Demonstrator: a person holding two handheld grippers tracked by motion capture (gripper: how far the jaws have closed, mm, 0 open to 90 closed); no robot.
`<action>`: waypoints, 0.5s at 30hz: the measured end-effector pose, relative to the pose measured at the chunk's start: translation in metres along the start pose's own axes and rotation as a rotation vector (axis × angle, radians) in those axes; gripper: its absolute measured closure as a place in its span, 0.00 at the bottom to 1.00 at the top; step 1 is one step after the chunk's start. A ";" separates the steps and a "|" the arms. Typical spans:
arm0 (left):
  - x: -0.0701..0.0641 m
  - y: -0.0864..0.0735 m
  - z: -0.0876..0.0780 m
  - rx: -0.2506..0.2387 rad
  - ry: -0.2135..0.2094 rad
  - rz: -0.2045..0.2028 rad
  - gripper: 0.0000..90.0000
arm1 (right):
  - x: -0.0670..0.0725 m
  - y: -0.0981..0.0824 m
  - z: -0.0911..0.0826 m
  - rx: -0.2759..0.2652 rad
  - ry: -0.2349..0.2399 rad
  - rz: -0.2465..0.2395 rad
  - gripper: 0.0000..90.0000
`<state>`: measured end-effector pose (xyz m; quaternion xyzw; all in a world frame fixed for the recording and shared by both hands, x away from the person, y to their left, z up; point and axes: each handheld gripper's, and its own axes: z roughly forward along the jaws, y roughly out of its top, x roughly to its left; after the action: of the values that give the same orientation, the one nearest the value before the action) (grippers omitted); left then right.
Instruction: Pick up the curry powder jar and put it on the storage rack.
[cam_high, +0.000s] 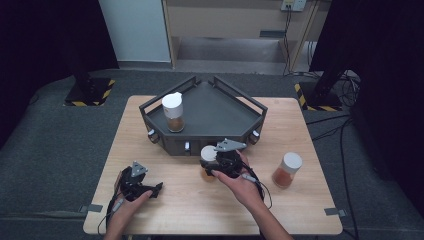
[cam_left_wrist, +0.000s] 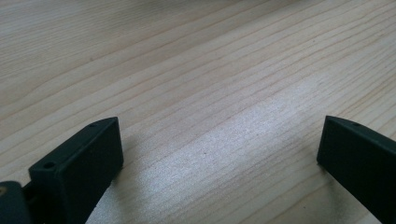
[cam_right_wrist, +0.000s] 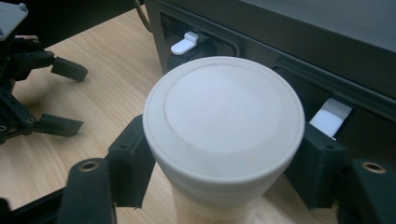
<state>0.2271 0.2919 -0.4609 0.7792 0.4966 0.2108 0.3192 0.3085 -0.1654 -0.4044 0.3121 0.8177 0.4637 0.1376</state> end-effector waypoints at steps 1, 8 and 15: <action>0.000 0.000 0.000 0.000 0.000 0.000 0.00 | 0.000 -0.001 0.000 -0.003 0.000 -0.001 0.37; 0.000 0.000 0.000 0.000 0.000 0.000 0.00 | 0.001 -0.004 0.000 -0.015 -0.006 -0.001 0.37; 0.000 0.001 0.000 0.001 0.000 0.000 0.00 | 0.001 -0.003 -0.007 -0.030 0.004 0.005 0.37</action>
<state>0.2278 0.2915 -0.4608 0.7793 0.4966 0.2105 0.3191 0.3033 -0.1711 -0.4025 0.3110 0.8103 0.4766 0.1396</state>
